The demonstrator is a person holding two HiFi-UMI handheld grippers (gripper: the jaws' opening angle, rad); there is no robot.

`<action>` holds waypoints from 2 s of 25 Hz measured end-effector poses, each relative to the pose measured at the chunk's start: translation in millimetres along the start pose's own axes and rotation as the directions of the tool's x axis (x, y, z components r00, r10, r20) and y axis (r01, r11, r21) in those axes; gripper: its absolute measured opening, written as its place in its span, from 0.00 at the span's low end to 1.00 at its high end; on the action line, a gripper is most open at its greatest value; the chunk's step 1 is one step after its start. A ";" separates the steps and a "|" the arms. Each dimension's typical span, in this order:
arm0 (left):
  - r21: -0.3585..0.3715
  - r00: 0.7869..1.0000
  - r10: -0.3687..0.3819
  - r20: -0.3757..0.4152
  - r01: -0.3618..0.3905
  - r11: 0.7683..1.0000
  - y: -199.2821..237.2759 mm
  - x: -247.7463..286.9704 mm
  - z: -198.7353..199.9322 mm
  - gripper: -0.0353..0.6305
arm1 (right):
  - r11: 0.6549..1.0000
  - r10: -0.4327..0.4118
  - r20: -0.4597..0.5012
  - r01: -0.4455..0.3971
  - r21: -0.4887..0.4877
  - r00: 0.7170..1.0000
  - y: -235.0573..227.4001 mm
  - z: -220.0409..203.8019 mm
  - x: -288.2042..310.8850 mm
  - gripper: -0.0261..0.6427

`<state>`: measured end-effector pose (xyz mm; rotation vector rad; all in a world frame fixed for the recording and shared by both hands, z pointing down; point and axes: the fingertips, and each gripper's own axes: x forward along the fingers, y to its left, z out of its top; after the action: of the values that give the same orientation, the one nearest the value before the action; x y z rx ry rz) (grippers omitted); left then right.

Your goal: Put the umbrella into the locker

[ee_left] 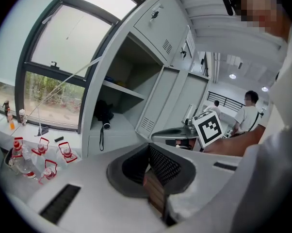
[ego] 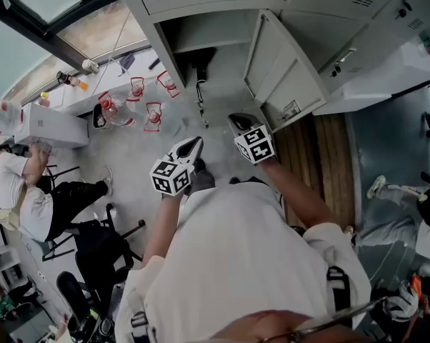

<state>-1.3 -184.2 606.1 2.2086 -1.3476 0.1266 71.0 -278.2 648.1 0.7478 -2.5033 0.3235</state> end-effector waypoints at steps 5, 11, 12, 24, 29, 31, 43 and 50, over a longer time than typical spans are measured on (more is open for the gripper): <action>-0.028 0.998 0.048 0.028 -0.047 0.999 -28.4 -22.0 -21.7 0.06 | 0.999 0.039 0.016 -0.038 -0.009 0.999 19.4 -21.1 -33.6 0.05; -0.044 0.995 0.093 0.036 -0.091 0.995 -48.5 -44.7 -41.3 0.06 | 0.997 0.078 0.036 -0.078 0.002 0.996 40.7 -41.0 -58.9 0.05; -0.040 0.995 0.094 0.035 -0.093 0.995 -51.5 -47.9 -43.1 0.06 | 0.997 0.081 0.038 -0.082 0.011 0.996 43.8 -43.6 -61.3 0.05; -0.004 0.996 0.048 0.074 -0.047 0.999 -51.1 -84.3 -32.1 0.06 | 0.999 -0.001 0.098 -0.004 0.050 0.995 72.4 -17.1 -83.3 0.05; 0.041 0.996 0.012 0.092 -0.016 0.999 -43.3 -105.1 -7.4 0.06 | 0.998 -0.055 0.111 0.051 0.036 0.992 87.0 4.3 -93.7 0.05; 0.056 0.994 -0.001 0.107 -0.005 0.998 -39.0 -112.2 2.5 0.06 | 0.998 -0.057 0.128 0.056 0.012 0.990 95.2 13.8 -97.5 0.05; 0.056 0.991 -0.037 0.131 0.030 0.998 -28.3 -118.8 9.5 0.06 | 0.997 -0.081 0.160 0.081 0.006 0.984 105.1 31.5 -104.9 0.05; 0.062 0.991 -0.032 0.127 0.024 0.998 -25.6 -122.5 10.7 0.06 | 0.997 -0.079 0.170 0.075 0.031 0.982 105.5 34.6 -102.2 0.05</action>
<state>-42.3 -82.9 544.0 2.3195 -1.3968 0.0156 71.3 -158.5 556.3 0.9153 -2.6260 0.2732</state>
